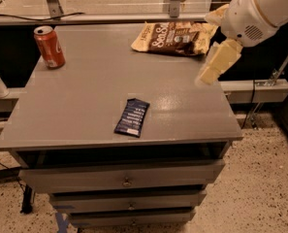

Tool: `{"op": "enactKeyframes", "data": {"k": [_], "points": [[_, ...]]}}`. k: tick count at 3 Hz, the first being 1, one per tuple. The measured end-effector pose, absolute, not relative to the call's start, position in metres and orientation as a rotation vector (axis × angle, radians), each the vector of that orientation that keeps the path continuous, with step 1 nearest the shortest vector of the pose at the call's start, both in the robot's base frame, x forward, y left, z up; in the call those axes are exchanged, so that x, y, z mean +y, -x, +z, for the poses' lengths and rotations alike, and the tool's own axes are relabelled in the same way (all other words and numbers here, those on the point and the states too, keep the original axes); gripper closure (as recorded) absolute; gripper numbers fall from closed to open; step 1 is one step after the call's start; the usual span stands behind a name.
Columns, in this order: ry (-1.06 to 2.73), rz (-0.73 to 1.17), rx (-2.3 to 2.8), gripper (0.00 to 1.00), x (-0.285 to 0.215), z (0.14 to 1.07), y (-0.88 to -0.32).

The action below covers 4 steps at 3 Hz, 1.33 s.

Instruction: Move coke can near rxbar blueberry

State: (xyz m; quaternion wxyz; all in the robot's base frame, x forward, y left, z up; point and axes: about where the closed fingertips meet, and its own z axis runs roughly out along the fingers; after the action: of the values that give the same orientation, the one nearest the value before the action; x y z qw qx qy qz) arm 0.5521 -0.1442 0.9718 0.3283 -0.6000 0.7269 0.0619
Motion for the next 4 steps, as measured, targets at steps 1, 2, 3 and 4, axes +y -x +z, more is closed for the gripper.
{"op": "enactKeyframes", "data": {"k": [1, 2, 3, 4], "points": [[1.454, 0.312, 1.775, 0.00, -0.103, 0.976, -0.590], [1.430, 0.333, 1.759, 0.00, -0.096, 0.979, -0.594], [1.431, 0.333, 1.759, 0.00, -0.095, 0.979, -0.594], [1.408, 0.374, 1.719, 0.00, -0.083, 0.973, -0.610]]}}
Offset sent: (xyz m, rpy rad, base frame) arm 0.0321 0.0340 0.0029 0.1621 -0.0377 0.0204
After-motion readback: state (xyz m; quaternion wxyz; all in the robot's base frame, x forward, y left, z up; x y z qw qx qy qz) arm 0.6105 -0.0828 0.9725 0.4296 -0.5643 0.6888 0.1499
